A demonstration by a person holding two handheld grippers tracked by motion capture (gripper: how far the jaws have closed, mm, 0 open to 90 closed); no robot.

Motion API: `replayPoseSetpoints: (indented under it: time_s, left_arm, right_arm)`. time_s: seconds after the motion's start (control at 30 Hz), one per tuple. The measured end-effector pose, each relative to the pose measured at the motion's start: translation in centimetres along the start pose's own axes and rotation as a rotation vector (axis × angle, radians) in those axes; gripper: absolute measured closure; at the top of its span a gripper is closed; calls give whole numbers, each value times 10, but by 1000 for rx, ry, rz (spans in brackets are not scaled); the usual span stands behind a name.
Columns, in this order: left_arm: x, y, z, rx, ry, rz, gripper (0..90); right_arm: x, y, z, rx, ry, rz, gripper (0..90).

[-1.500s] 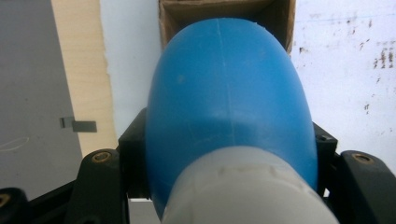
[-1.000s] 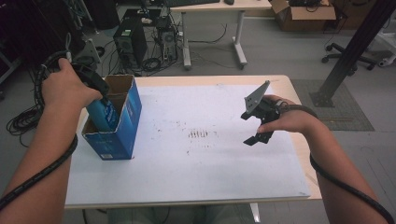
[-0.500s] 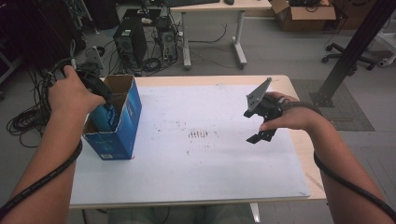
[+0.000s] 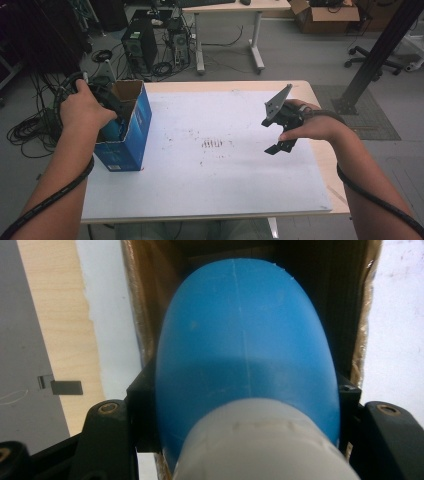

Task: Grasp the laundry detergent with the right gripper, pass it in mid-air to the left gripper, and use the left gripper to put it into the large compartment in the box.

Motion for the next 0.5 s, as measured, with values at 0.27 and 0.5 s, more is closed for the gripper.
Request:
replayPoseSetpoints:
  time_s: [0.27, 0.5]
  left_arm:
    - [0, -11, 0, 1, -2, -10, 381]
    - [-1, -19, 0, -4, -5, -20, 381]
  right_arm:
    - [-1, 0, 0, 2, -3, 0, 28]
    - [-2, 0, 0, 3, -7, 0, 28]
Point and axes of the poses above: each handheld gripper's, and its own axes: y roughly backward along the jaws, x roughly out of its top, z roughly to its right, the point moved 6 cm from there along -y, roughly forward along the jaws, and after that the axes turned 7 degrees about -x, right-handed, at the moved point
